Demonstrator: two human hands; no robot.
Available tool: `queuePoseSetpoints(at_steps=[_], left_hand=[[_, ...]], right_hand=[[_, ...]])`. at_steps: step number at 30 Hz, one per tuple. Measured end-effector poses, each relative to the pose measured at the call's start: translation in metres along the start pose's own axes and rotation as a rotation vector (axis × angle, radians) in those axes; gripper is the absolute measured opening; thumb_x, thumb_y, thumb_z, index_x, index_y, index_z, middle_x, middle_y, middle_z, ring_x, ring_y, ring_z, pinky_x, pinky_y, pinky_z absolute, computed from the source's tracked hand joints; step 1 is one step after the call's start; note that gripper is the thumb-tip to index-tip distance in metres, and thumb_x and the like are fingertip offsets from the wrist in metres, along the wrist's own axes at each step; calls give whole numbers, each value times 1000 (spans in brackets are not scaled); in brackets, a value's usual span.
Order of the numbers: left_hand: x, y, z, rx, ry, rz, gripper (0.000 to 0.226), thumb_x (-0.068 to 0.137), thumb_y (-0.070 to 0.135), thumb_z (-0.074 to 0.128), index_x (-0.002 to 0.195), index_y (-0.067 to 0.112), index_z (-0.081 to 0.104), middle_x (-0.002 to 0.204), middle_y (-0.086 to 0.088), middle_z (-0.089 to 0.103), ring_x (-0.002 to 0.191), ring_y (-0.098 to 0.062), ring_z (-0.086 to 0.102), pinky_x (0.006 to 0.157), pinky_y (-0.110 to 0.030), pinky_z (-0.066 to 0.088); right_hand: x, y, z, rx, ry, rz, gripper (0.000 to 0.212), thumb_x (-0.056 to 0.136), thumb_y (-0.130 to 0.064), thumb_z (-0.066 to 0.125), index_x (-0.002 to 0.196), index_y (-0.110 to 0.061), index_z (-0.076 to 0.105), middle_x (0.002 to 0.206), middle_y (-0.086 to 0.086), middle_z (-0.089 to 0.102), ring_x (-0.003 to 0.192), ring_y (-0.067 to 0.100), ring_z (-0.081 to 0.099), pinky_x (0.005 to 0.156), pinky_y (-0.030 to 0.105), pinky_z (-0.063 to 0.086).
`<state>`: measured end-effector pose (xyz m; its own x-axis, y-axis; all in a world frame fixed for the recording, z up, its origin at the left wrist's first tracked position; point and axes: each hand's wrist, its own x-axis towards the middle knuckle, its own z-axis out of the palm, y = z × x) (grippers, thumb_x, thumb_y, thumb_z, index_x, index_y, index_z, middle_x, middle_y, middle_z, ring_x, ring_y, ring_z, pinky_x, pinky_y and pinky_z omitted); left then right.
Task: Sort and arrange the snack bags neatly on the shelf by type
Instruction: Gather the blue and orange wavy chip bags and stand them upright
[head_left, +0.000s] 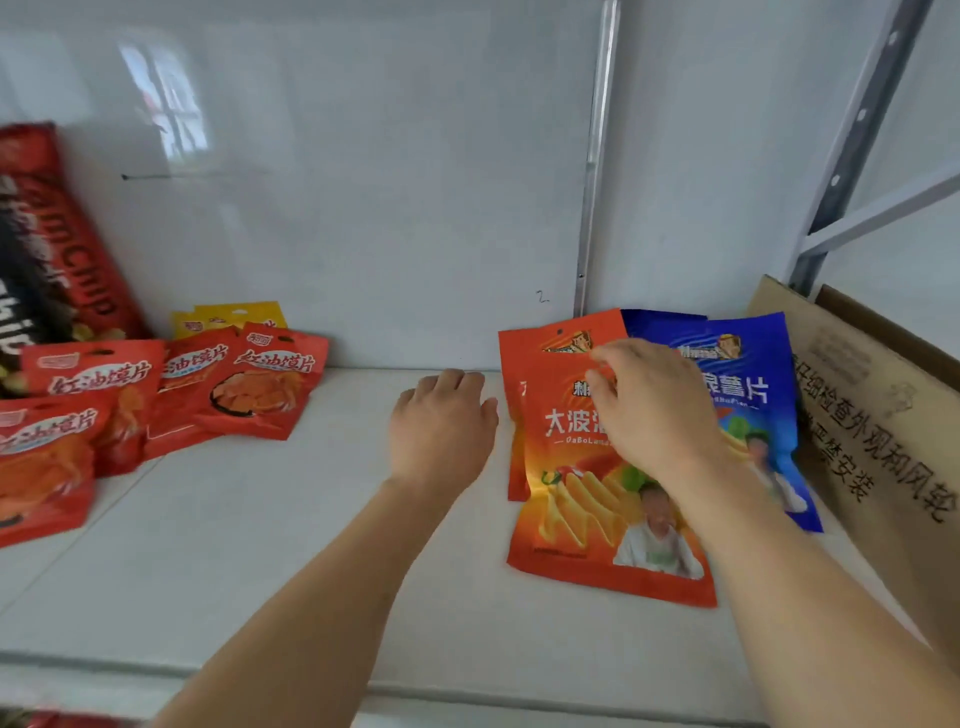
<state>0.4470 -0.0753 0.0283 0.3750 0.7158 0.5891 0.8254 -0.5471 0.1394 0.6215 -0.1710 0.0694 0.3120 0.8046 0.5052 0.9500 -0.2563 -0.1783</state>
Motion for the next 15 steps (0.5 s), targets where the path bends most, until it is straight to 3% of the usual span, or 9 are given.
queuePoseSetpoints(at_steps=[2,4,9,15], left_hand=[[-12,-31,-7,107,109,144,16,83,26,74,94,14,75,89,-3,72,79,-29,69,68,-37,52],[-25,-63,-17,192,101,205,11,78,23,78,83,14,73,78,-2,70,69,-29,67,61,-36,51],[-64,-136,-60,304,72,212,13,76,24,80,78,15,70,74,-1,68,67,-27,65,58,-35,49],[-120,-226,-115,363,58,210,11,80,25,76,77,16,70,74,0,67,68,-26,67,59,-34,52]], right_hand=[[-8,-35,12,-8,-65,-146,33,101,-36,43,126,-23,60,130,-3,60,120,23,54,99,39,38],[-16,-66,25,-4,-116,-246,30,100,-36,44,121,-24,62,124,-3,63,115,24,55,94,37,38],[-35,-145,46,-41,-213,-429,33,101,-36,38,122,-23,61,124,-2,62,115,25,55,93,37,39],[-66,-250,54,-22,-266,-507,34,102,-36,36,124,-24,59,126,-3,61,117,24,53,96,37,41]])
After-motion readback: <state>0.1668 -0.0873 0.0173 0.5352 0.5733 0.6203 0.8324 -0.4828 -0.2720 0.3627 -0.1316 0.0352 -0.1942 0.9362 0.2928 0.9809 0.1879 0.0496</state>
